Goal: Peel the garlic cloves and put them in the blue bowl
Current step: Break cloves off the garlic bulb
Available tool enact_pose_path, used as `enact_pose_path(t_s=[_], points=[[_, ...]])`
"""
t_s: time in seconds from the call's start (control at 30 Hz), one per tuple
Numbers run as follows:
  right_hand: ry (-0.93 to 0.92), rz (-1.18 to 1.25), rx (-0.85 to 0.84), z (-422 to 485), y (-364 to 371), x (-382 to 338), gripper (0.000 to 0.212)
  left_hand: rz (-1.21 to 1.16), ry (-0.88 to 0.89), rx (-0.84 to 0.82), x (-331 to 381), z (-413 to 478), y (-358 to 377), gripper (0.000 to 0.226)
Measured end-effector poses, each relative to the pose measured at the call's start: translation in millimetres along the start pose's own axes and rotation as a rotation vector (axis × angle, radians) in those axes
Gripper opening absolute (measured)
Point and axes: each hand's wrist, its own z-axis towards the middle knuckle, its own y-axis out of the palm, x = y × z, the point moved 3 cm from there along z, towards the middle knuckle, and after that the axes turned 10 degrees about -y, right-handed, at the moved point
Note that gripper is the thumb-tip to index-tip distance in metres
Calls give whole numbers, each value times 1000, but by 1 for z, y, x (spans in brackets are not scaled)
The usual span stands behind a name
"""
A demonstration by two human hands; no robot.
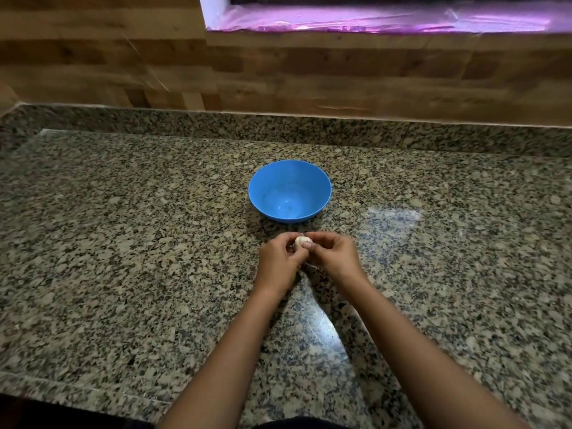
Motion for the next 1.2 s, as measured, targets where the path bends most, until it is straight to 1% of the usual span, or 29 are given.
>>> enact_pose_path(t_s=[0.13,0.2,0.33,0.5,0.6,0.67,0.73,0.83,0.9,1.0,1.1,1.2], points=[[9,-29,-4,3,3,4,17,96,61,40,2,-4,1,26],[15,-10,-11,2,4,4,15,115,59,58,0,-2,1,22],[54,22,-5,5,6,5,12,126,20,36,-4,6,-2,21],[95,53,-66,14,12,4,17,128,-6,12,-7,11,-10,26],[115,19,-97,18,16,6,21,101,-50,31,-12,15,-15,25],[123,-28,-115,20,18,8,20,95,-85,23,-15,18,-16,22],[113,-92,-120,23,19,7,12,7,-141,11,-20,20,-16,17],[98,-189,-111,27,16,7,10,-270,-280,23,-28,19,-20,9],[71,-284,-97,27,11,6,10,-375,-327,33,-31,17,-23,8],[25,-386,-67,18,3,1,9,-586,-389,-30,-29,11,-25,11],[-22,-329,-93,0,-3,-7,16,-725,-431,-123,-24,-1,-19,16],[-88,-265,-214,-19,-4,-17,16,-761,-443,-237,-16,-13,-4,14]])
